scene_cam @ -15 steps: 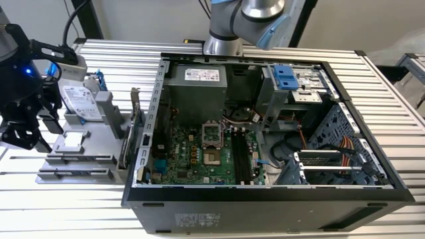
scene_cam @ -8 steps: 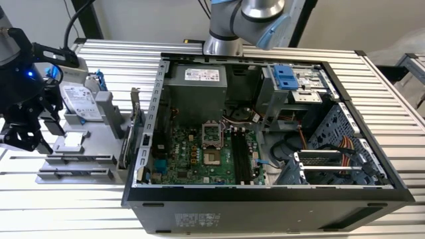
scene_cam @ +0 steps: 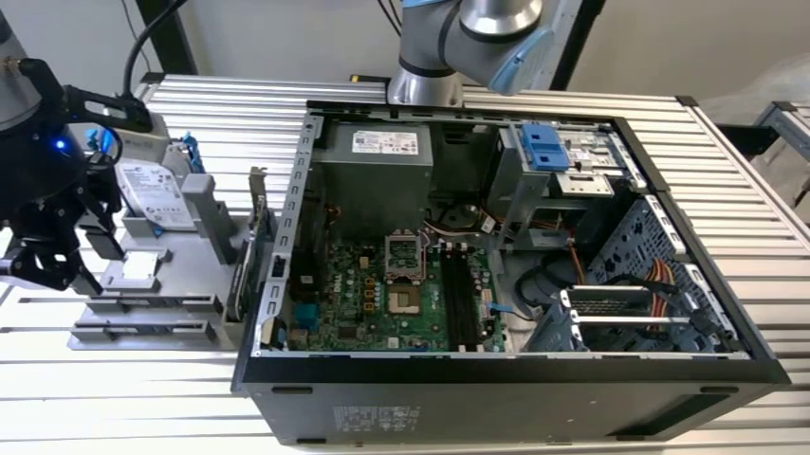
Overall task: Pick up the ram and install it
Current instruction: 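Pick up the ram and move it above insertion slot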
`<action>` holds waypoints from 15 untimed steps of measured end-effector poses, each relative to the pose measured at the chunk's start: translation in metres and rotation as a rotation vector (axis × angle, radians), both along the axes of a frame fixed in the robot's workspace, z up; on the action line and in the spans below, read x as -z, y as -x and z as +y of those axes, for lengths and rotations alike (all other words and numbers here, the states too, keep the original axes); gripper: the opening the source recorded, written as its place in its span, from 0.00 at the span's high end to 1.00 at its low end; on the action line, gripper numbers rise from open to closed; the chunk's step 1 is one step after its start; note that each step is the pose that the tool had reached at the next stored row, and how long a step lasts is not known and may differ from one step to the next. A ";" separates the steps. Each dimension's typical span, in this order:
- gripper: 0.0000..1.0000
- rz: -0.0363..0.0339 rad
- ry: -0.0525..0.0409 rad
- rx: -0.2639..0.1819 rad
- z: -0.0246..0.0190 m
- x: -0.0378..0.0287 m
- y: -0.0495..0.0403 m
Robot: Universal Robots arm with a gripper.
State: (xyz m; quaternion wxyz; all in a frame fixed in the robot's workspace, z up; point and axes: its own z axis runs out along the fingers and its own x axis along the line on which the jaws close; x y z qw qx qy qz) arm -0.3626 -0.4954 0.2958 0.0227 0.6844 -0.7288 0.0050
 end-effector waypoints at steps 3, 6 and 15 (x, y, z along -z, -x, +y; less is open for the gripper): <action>0.00 0.0000 0.0000 0.000 0.0000 0.0006 0.0000; 0.00 0.0003 0.0010 0.000 0.0000 0.0012 -0.0001; 0.00 0.0002 0.0014 0.000 -0.0001 0.0034 0.0000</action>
